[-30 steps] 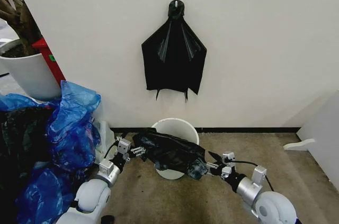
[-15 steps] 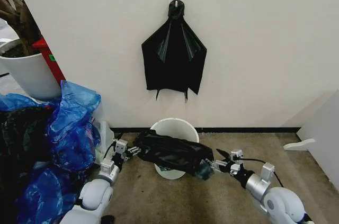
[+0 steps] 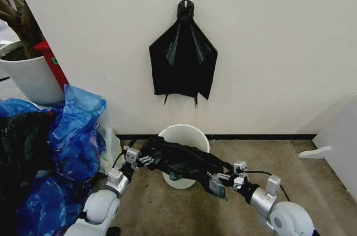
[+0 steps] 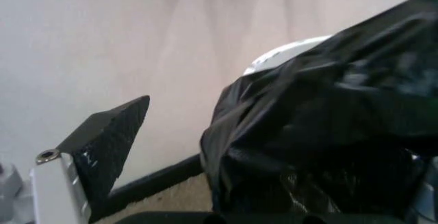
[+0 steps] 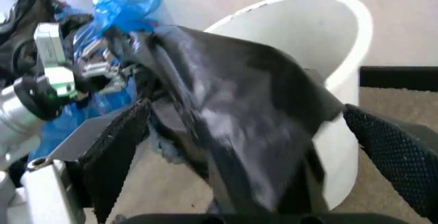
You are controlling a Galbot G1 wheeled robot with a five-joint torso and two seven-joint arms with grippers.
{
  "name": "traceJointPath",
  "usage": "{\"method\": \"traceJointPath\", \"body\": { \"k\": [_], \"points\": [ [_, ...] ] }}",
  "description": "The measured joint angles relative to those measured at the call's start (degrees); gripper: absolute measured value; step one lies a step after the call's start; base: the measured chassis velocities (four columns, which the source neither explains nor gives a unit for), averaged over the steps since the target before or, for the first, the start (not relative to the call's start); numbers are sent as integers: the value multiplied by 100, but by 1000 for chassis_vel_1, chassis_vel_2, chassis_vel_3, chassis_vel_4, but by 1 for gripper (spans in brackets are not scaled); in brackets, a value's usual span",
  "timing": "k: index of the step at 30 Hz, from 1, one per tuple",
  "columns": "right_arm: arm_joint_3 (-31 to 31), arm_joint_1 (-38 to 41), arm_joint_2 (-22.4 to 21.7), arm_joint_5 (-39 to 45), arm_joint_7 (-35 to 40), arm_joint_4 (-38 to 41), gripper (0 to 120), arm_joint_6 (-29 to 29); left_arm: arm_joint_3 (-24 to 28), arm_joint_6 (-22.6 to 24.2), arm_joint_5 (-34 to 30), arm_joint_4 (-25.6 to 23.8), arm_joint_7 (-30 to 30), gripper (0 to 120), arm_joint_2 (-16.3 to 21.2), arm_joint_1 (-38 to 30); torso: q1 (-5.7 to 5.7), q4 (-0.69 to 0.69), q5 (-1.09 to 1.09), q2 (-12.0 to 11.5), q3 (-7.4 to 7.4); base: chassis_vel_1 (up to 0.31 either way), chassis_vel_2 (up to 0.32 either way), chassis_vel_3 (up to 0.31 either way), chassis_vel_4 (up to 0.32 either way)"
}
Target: Place the garbage bag over the trash bin.
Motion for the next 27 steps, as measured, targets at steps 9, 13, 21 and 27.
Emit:
{"method": "traceJointPath", "body": {
  "k": [9, 13, 21, 27],
  "points": [
    [75, -183, -125, -21, -59, 277, 100, -1, -147, -118, -173, -126, 1167, 100, 166, 65, 0, -1, 0, 0, 0, 0, 0, 0, 0],
    [111, -128, -157, -10, 10, 314, 100, -7, -201, -242, -190, -15, 1682, 100, 211, 26, 0, 0, 0, 0, 0, 0, 0, 0, 0],
    [125, -225, -155, -40, 112, 538, 100, -5, -587, -394, -487, 6, 2928, 100, 330, 148, 0, 0, -1, 0, 0, 0, 0, 0, 0],
    [115, -321, -134, -29, 268, 816, 100, 2, -1088, -468, -816, -55, 3814, 100, 452, 206, 0, 0, 0, 0, 0, 0, 0, 0, 0]
  ]
}}
